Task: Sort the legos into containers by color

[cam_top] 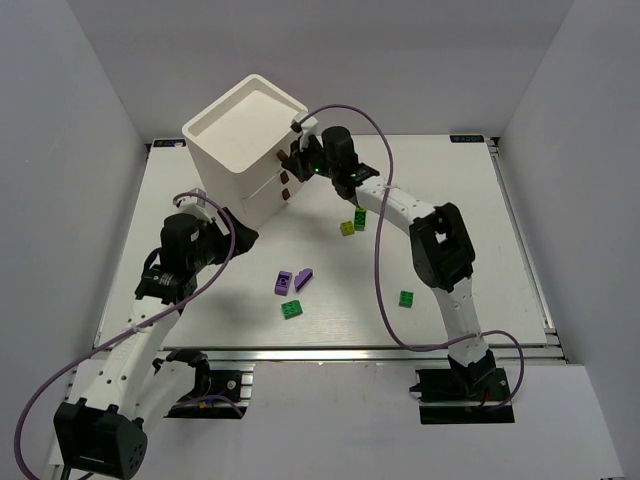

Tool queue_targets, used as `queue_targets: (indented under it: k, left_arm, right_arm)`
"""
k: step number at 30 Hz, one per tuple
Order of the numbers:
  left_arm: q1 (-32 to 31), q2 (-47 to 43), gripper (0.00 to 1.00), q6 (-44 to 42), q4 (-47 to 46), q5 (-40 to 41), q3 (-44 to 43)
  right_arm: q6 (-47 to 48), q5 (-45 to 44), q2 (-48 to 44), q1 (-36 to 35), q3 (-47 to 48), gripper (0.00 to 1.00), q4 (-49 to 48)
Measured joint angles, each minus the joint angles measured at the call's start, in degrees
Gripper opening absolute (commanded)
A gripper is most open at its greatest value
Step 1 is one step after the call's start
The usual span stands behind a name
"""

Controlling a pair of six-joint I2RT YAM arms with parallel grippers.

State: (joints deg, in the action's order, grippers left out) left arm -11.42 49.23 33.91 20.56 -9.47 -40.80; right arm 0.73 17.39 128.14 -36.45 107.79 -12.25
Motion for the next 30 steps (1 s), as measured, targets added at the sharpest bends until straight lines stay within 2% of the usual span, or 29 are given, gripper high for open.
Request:
queue_targets:
  k: [16, 30]
  left_arm:
    - [0.0, 0.35, 0.87, 0.04, -1.68, -0.59, 0.02]
    - [-0.37, 3.26, 0.84, -1.51, -1.64, -1.92, -0.35]
  right_arm:
    - [0.09, -0.57, -14.73, 0.04, -19.45, 0.0, -5.92]
    - [1.09, -1.95, -23.65, 1.22, -31.32, 0.0, -6.82]
